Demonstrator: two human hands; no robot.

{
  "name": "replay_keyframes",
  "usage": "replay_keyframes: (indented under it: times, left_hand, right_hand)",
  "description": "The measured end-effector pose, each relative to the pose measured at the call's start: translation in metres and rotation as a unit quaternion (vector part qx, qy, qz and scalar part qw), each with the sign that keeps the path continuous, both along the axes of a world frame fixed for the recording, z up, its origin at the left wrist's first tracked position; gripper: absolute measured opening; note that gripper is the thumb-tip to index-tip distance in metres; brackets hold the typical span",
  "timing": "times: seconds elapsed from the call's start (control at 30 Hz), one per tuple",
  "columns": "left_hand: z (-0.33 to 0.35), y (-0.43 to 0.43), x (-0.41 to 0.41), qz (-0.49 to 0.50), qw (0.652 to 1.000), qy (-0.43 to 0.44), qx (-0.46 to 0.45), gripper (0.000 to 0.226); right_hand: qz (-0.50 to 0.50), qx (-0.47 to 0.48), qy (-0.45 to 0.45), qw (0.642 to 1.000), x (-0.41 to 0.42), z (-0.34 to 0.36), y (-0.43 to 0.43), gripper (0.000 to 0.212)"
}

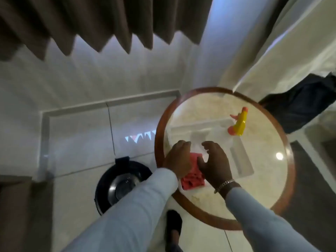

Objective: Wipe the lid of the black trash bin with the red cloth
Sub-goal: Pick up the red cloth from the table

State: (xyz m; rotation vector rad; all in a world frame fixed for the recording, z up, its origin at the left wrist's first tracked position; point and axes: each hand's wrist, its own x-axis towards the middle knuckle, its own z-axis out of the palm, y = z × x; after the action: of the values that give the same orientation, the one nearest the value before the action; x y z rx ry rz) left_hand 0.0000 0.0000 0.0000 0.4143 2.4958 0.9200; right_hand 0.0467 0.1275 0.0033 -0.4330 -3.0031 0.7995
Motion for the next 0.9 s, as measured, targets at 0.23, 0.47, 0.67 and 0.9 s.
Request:
replay_keyframes:
  times: [0.23, 0.47, 0.67, 0.9]
  left_hand:
    - [-0.047, 0.035, -0.009, -0.154, 0.955, 0.114, -0.225, 0.036]
    - [-0.010, 0.024, -0.026, -0.110, 0.988, -0.021, -0.108, 0.028]
    - [0.024, -0.046, -0.012, -0.021, 0.973, -0.110, 0.200, 0.030]
    - [-0.022, -0.182, 0.000, 0.071, 0.962, -0.107, 0.242, 0.053]
  right_hand:
    - [-0.106, -0.065, -0.127, 0.984, 0.014, -0.076, 0.012, 0.060]
    - [-0.097, -0.172, -0.036, 0.980, 0.014, -0.051, 0.027, 0.059]
    - [0.055, -0.233, -0.008, 0.971, 0.003, 0.023, 0.010, 0.033]
    - [0.145, -0.267, -0.002, 0.953, 0.000, 0.008, -0.115, 0.027]
